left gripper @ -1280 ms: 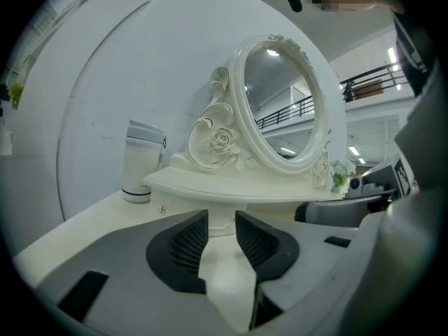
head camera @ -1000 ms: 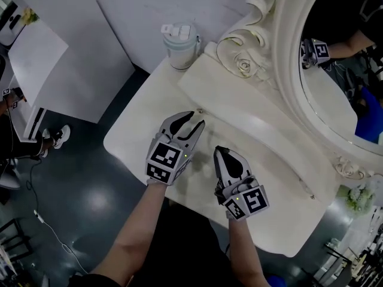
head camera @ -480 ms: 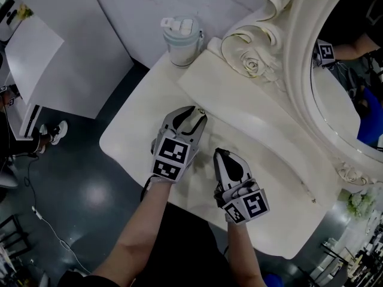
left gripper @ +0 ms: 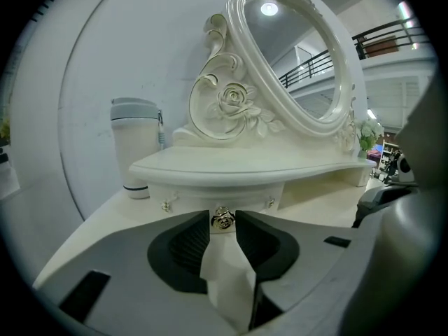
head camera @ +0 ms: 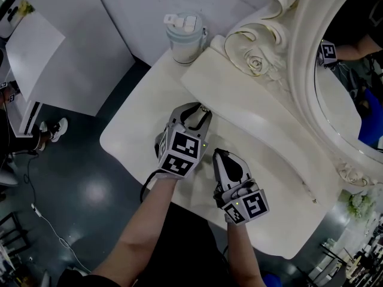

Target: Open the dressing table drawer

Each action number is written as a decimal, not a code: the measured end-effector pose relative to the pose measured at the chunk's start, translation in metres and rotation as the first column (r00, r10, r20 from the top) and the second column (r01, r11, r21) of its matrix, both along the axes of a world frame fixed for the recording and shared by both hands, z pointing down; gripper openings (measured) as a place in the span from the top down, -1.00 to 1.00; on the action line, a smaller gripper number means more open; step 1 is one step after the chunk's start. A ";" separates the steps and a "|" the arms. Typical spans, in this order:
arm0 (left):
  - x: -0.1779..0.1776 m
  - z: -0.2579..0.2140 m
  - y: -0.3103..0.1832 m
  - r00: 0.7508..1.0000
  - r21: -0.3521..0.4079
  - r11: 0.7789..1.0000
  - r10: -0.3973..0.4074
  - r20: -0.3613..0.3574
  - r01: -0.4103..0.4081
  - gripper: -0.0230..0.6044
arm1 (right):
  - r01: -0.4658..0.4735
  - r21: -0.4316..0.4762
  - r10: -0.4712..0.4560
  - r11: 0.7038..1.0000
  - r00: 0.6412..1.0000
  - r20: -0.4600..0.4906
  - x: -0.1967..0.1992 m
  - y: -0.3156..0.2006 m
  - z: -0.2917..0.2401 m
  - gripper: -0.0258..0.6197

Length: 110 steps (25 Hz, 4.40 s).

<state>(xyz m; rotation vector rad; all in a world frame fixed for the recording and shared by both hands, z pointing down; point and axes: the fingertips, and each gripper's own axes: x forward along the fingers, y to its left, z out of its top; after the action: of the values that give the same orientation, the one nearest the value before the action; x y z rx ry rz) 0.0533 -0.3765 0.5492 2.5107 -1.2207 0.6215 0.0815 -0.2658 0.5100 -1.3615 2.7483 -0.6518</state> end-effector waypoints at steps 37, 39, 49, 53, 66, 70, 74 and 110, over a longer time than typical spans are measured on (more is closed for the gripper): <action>-0.020 0.006 0.043 0.993 -0.087 0.994 0.069 0.098 -0.060 0.59 | -0.013 0.005 0.013 1.000 1.000 0.015 -0.003 0.027 -0.011 0.90; -0.022 0.006 0.046 0.993 -0.090 0.994 0.069 0.098 -0.060 0.59 | -0.013 0.006 0.013 1.000 1.000 0.018 -0.004 0.029 -0.012 0.90; -0.029 0.005 0.059 0.993 -0.095 0.994 0.066 0.093 -0.057 0.59 | -0.014 0.008 0.013 1.000 0.999 0.032 -0.008 0.040 -0.015 0.90; -0.032 0.005 0.064 0.994 -0.096 0.994 0.063 0.092 -0.055 0.59 | -0.016 0.006 0.016 1.000 0.999 0.037 -0.010 0.044 -0.015 0.90; -0.039 0.005 0.077 0.994 -0.103 0.993 0.065 0.092 -0.055 0.58 | -0.014 0.009 0.014 1.000 0.999 0.037 -0.015 0.054 -0.018 0.90; -0.042 0.004 0.080 0.994 -0.103 0.993 0.065 0.092 -0.056 0.58 | -0.011 0.008 0.011 1.000 0.999 0.044 -0.017 0.055 -0.019 0.90; -0.044 0.004 0.083 0.994 -0.100 0.993 0.065 0.091 -0.055 0.58 | -0.009 0.008 0.008 1.000 0.999 0.047 -0.020 0.057 -0.019 0.90; -0.062 -0.088 0.113 0.988 0.074 0.997 0.017 -0.156 -0.005 0.93 | -0.020 0.127 0.021 0.992 1.000 -0.010 -0.008 0.082 -0.083 0.91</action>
<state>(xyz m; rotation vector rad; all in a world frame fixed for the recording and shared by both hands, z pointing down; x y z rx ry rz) -0.0089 -0.2636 0.4610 2.5718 -1.1935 0.3795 0.0731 -0.1841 0.4265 -1.3686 2.7276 -0.4603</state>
